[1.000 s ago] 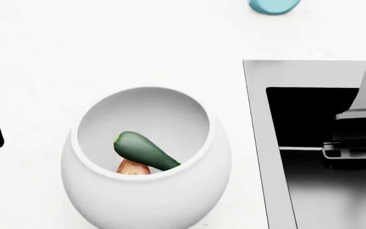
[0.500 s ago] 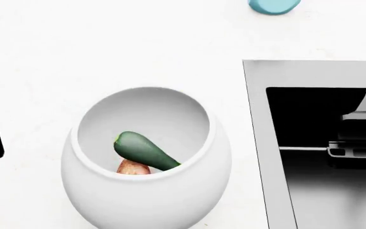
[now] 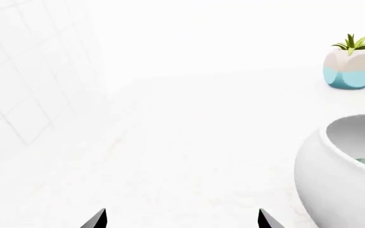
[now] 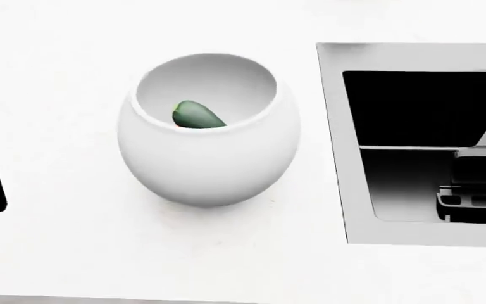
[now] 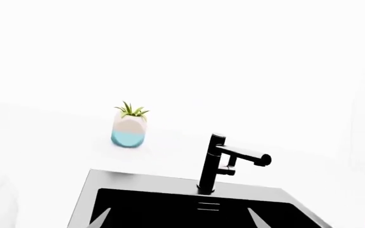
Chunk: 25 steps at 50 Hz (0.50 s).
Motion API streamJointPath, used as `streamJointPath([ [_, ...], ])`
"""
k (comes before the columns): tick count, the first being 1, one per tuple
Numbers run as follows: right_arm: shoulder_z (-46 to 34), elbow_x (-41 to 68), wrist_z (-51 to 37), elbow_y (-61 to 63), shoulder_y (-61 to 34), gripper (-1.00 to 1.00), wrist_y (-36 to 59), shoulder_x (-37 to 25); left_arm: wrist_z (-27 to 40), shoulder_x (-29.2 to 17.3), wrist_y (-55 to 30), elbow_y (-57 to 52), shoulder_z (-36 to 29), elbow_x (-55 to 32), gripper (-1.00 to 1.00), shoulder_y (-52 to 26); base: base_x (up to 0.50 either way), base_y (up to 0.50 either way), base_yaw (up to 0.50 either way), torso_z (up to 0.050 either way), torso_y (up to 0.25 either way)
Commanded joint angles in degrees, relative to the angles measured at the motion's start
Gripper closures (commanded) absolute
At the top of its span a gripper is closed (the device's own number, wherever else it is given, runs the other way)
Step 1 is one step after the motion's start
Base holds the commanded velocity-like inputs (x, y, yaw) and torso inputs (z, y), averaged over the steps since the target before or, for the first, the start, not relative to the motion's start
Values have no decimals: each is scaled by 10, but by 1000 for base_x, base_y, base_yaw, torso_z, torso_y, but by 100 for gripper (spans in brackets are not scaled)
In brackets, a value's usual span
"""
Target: There is a mixed pile of frozen fruits and vegetables on the counter. Locate all the frozen vegetables and place the items in a bowl on the counter. Take all the frozen fruits and defrost them in a running sink.
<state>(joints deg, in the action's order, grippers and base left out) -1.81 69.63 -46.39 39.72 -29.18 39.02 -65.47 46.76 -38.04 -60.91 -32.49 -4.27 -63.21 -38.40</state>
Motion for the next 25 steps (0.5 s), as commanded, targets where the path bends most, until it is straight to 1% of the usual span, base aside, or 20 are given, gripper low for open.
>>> streamJointPath([
  [1, -10, -4, -6, 1, 0, -100, -21, -2, -1, 2, -3, 2, -3, 0, -100, -1, -500, -1, 0, 0, 0],
  [9, -15, -16, 13, 6, 2, -100, -28, 3, -5, -3, 0, 2, 0, -2, -100, 4, -500, -1, 0, 1, 0],
  [13, -12, -20, 9, 2, 6, -100, -32, 5, -4, -1, 1, 3, -4, 0, -100, 3, -341, -1, 0, 0, 0],
  [17, 5, -27, 7, 1, 26, -100, -46, 4, -4, 0, 2, 5, -7, 3, -100, 1, -18, 0, 0, 0, 0],
  [22, 9, -20, -1, 4, 26, -100, -41, -3, -2, 1, 3, 6, -10, 6, -100, 0, 0, 0, 0, 0, 0],
  [25, 3, -22, 2, 2, 22, -100, -37, -2, -3, 1, 3, 5, -11, 6, -100, 0, 1, -374, 0, 0, 0],
])
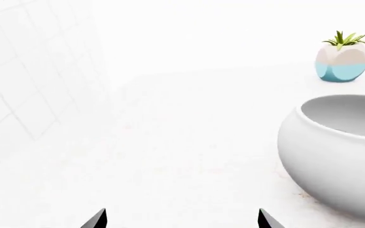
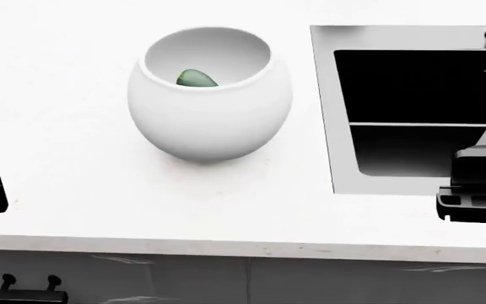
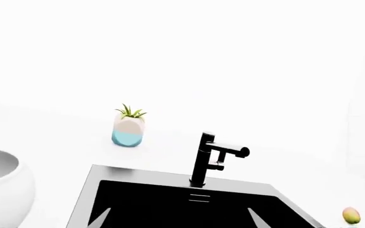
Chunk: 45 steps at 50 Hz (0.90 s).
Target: There is a mixed pile of frozen fruits and vegetables on the counter. Locate all the frozen vegetables and place the items in a bowl on the counter. Take all the frozen fruits and defrost them in a running sink.
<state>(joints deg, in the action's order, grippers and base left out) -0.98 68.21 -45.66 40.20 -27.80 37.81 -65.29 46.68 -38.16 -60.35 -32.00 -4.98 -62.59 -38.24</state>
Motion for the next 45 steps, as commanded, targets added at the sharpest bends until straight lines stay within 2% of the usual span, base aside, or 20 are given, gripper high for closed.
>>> streamJointPath([
  [1, -5, -6, -8, -5, 7, -100, -23, -4, -3, 2, -2, 1, -4, 0, -100, -1, 1, -500, 0, 0, 0],
  [45, 5, -7, 0, -3, 15, -100, -30, -1, -8, -6, 7, -2, -10, 0, -100, 2, 1, -500, 0, 0, 0],
])
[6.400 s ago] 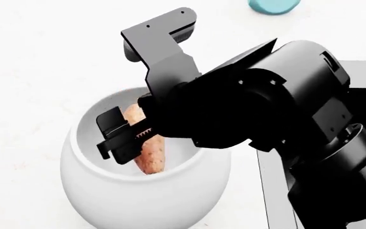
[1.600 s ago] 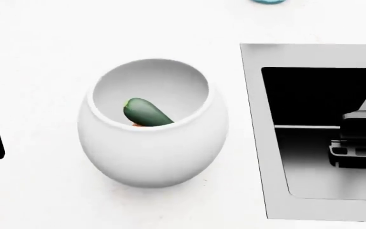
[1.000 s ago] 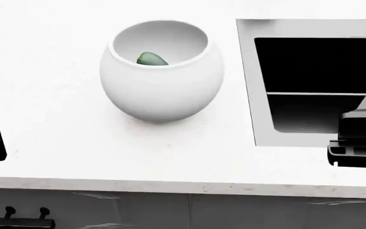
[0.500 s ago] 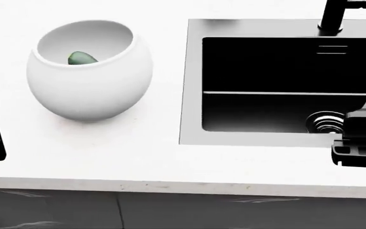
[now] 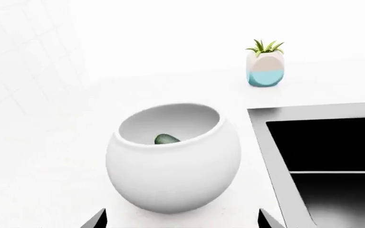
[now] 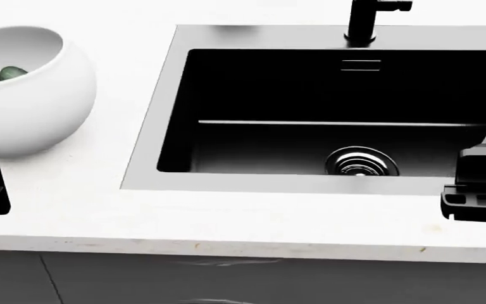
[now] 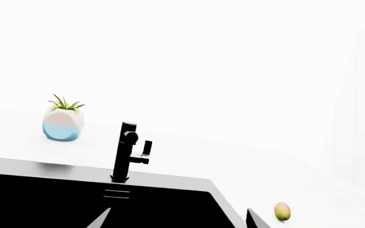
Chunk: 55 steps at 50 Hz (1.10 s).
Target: There is a mixed pile of frozen fruits and vegetables on the counter. Locate all the frozen vegetables and place the items in a bowl on the counter. Take all the frozen fruits and defrost them in a running sink.
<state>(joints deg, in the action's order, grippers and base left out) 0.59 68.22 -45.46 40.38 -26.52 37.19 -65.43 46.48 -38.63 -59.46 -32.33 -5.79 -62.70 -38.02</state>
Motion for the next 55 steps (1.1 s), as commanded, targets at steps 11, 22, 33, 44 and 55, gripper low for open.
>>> streamJointPath([
  [11, 1, -4, -3, -1, 12, -100, -28, -4, -4, -3, -2, 0, -3, -2, -100, -1, 0, -500, 0, 0, 0],
  [22, -4, -5, -6, -2, 9, -100, -24, 0, -4, -4, -1, -4, -3, -6, -100, -1, 0, -500, 0, 0, 0],
  [33, -7, 0, -4, 0, 3, -100, -21, 3, -3, -4, 1, -2, -3, -7, -100, -1, 0, -500, 0, 0, 0],
  [44, 0, 1, -4, 0, 7, -100, -24, 1, -3, -2, 7, 0, -2, -6, -100, 1, 0, -500, 0, 0, 0],
  [55, 4, 4, -6, 3, 6, -100, -23, -1, -5, -2, 8, -1, -7, -7, -100, 2, 0, -500, 0, 0, 0],
])
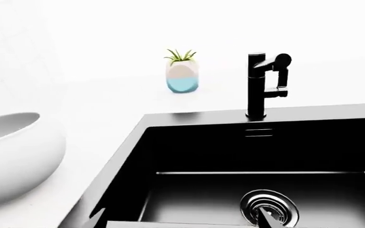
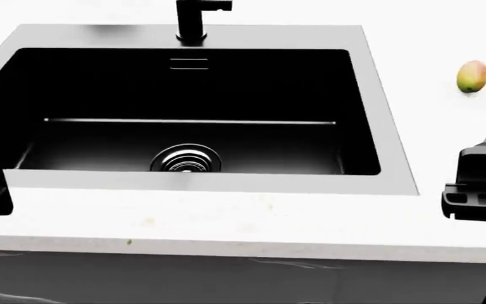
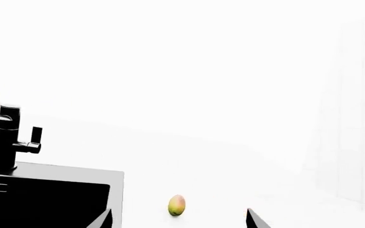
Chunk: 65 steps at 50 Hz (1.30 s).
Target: There is a mixed pile of frozen fruits and vegetables on the counter. Locate all the frozen vegetables and place the items in a bowl on the counter. Take all the frozen fruits and defrost them in a running sink.
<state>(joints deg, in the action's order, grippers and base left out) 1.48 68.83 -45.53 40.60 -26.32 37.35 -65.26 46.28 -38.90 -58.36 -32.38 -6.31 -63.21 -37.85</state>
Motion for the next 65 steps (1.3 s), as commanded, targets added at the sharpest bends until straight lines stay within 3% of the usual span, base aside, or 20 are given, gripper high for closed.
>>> streamJointPath([
  [1, -4, -1, -6, 1, 5, -100, -25, -3, -3, 1, -2, 1, -1, -1, -100, 0, 0, -500, 0, 0, 0],
  [48, 6, -5, -3, -1, 12, -100, -28, 0, 3, -1, 5, 1, -4, -3, -100, -2, 0, -497, 0, 0, 0],
  [65, 7, 6, -11, -1, 11, -100, -17, -7, 3, -3, 8, 2, -5, -4, -100, 0, 17, -54, 0, 0, 0],
])
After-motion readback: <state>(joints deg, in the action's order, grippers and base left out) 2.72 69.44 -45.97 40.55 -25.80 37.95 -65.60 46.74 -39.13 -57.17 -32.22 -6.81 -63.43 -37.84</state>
